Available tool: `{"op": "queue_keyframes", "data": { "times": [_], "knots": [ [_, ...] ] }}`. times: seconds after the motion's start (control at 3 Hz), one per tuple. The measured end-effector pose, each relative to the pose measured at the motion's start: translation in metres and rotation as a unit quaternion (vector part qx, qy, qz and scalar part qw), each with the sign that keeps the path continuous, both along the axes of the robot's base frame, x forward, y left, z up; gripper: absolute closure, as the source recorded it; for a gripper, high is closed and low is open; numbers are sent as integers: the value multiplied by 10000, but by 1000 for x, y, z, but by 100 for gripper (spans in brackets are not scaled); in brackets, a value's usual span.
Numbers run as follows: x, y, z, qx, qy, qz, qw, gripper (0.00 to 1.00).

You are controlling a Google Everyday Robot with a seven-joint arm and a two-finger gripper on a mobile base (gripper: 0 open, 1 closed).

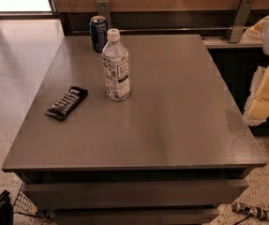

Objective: Knock blue plastic bottle over

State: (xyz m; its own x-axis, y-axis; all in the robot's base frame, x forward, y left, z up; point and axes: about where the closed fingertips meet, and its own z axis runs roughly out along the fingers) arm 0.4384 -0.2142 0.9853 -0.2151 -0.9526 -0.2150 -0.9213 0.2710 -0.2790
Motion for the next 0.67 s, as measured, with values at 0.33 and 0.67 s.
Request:
{"op": "queue_keyframes", "data": {
  "times": [0.33,0.67],
  "knots": [
    [0,0,0,0,-1,0,10000,0],
    [22,10,-4,633,-147,-67,9979,0]
  ]
}}
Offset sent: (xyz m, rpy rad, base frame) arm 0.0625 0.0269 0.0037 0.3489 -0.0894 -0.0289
